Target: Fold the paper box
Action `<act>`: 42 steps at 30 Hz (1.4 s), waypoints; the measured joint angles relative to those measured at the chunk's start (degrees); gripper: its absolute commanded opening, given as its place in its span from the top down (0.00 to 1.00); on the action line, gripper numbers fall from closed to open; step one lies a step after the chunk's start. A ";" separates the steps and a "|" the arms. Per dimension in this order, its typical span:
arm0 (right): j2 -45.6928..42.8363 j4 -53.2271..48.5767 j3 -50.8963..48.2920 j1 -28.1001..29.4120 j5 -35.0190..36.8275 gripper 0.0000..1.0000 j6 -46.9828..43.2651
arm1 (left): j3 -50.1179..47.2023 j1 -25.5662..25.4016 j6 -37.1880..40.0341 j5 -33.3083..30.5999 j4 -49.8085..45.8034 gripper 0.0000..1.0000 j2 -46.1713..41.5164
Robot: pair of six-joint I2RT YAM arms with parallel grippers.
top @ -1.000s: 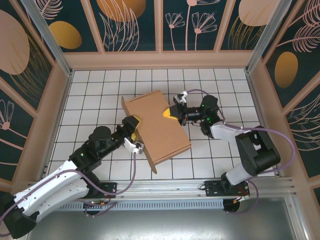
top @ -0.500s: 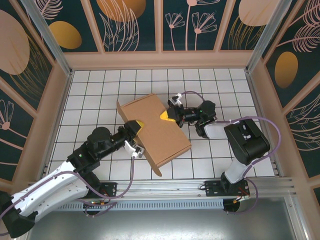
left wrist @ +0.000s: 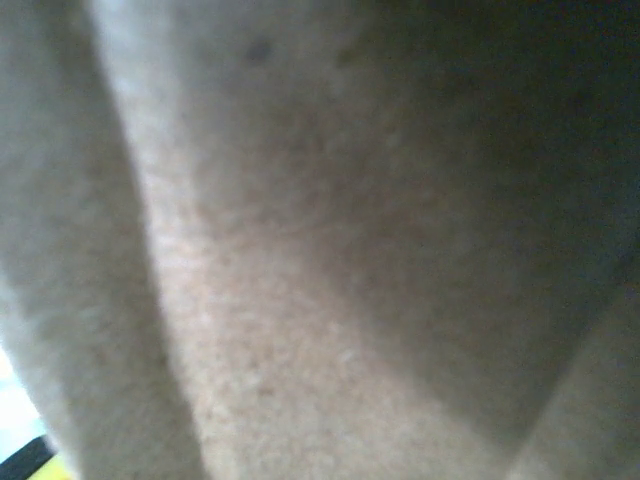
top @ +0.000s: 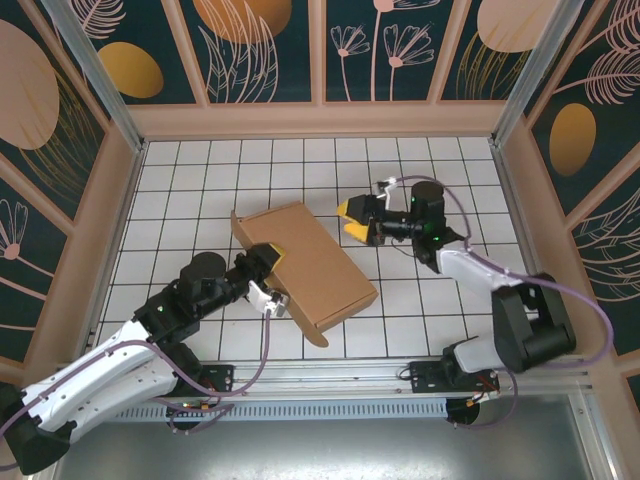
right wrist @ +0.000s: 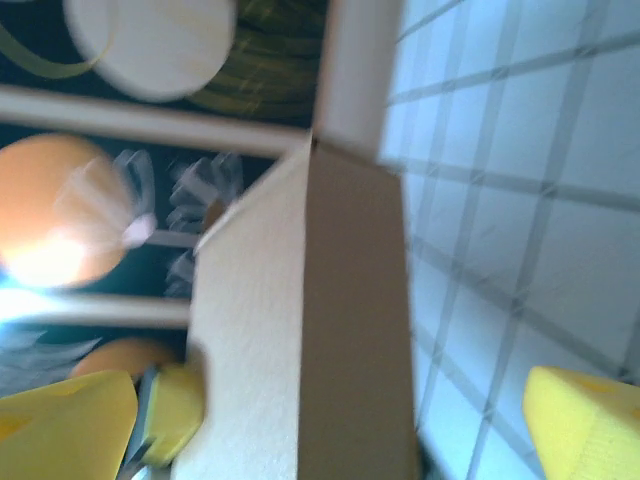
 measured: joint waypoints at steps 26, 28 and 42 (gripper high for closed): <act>-14.82 -42.60 11.21 0.09 48.15 0.01 -34.64 | 38.60 -2.56 -50.18 0.35 -45.55 0.52 35.93; -14.84 -42.93 11.93 0.35 49.90 0.01 -34.77 | 40.04 -2.58 -50.53 -0.57 -48.96 0.52 38.91; -14.56 -43.60 12.55 3.78 50.12 0.01 -35.15 | 51.41 -2.56 -44.44 -1.57 -55.78 0.33 59.93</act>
